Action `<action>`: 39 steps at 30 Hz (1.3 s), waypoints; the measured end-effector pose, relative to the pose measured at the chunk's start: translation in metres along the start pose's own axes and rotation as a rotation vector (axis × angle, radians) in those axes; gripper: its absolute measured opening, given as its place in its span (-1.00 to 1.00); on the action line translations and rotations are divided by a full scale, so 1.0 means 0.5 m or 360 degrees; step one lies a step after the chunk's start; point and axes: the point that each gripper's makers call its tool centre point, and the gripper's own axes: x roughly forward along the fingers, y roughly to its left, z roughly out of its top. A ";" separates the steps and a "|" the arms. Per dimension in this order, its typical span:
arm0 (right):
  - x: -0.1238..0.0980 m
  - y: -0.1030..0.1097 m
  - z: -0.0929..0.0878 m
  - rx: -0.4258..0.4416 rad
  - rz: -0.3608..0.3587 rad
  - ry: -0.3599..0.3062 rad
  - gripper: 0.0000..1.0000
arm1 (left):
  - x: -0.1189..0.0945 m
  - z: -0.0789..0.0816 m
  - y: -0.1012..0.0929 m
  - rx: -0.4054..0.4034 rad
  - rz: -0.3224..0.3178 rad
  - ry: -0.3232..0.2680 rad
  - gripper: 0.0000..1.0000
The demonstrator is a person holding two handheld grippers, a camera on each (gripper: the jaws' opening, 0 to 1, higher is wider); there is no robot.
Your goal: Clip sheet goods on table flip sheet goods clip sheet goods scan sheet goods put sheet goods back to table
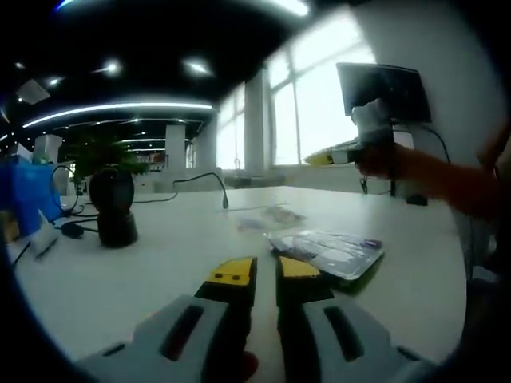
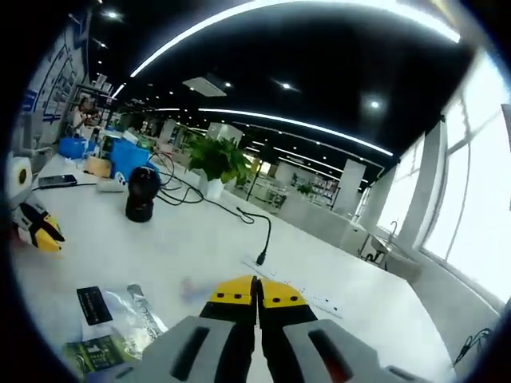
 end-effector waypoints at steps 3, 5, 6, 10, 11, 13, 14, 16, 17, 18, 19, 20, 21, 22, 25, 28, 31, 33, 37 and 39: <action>-0.022 0.000 0.005 -0.0027 -0.0008 -0.0013 -1.00 | 0.000 -0.001 0.000 0.0008 0.0002 0.0005 -0.94; -0.036 -0.001 0.010 -0.0017 -0.0009 -0.0033 -1.00 | 0.000 -0.002 -0.001 0.0014 0.0003 0.0010 -0.94; -0.042 0.001 0.012 -0.0016 -0.0008 -0.0038 -1.00 | 0.001 -0.002 -0.001 0.0015 0.0004 0.0012 -0.94; -0.072 0.009 0.024 -0.0063 -0.0017 -0.0070 -1.00 | 0.001 -0.004 0.000 0.0015 0.0007 0.0020 -0.94; -0.080 0.014 0.027 -0.0062 -0.0007 -0.0082 -1.00 | 0.002 -0.004 0.000 0.0016 0.0007 0.0022 -0.94; -0.095 0.024 0.030 -0.0058 0.0005 -0.0099 -1.00 | 0.002 -0.005 0.001 0.0019 0.0008 0.0025 -0.94; -0.099 0.028 0.031 -0.0056 0.0010 -0.0105 -1.00 | 0.002 -0.005 0.001 0.0020 0.0010 0.0026 -0.94; -0.114 0.046 0.031 -0.0053 0.0026 -0.0113 -1.00 | 0.002 -0.005 0.002 0.0020 0.0012 0.0026 -0.94; -0.120 0.054 0.031 -0.0060 0.0036 -0.0117 -1.00 | 0.002 -0.005 0.002 0.0019 0.0014 0.0025 -0.94; -0.128 0.065 0.031 -0.0078 0.0047 -0.0128 -1.00 | 0.002 -0.005 0.003 0.0020 0.0016 0.0025 -0.94; -0.135 0.073 0.030 -0.0094 0.0056 -0.0128 -1.00 | 0.002 -0.006 0.003 0.0023 0.0019 0.0027 -0.94; -0.140 0.080 0.028 -0.0106 0.0065 -0.0128 -1.00 | 0.002 -0.006 0.004 0.0026 0.0021 0.0030 -0.94; -0.144 0.085 0.025 -0.0110 0.0073 -0.0130 -1.00 | 0.002 -0.007 0.003 0.0031 0.0020 0.0032 -0.94; -0.147 0.089 0.023 -0.0111 0.0081 -0.0132 -1.00 | 0.002 -0.007 0.003 0.0033 0.0019 0.0032 -0.94; -0.153 0.095 0.012 -0.0086 0.0094 -0.0133 -1.00 | 0.002 -0.006 0.003 0.0031 0.0018 0.0028 -0.94; -0.159 0.099 -0.001 -0.0072 0.0091 -0.0137 -1.00 | 0.001 -0.005 0.004 0.0025 0.0018 0.0023 -0.94; -0.168 0.102 -0.014 -0.0114 0.0080 -0.0136 -1.00 | 0.002 -0.005 0.002 0.0033 0.0013 0.0026 -0.94; -0.177 0.102 -0.017 -0.0136 0.0071 -0.0139 -1.00 | 0.004 -0.007 -0.001 0.0045 0.0002 0.0034 -0.94; -0.198 0.102 -0.019 -0.0128 0.0052 -0.0167 -1.00 | 0.005 -0.004 -0.003 0.0039 -0.0002 0.0030 -0.94; -0.206 0.103 -0.024 -0.0118 0.0053 -0.0172 -1.00 | 0.005 -0.003 0.000 0.0035 0.0004 0.0029 -0.94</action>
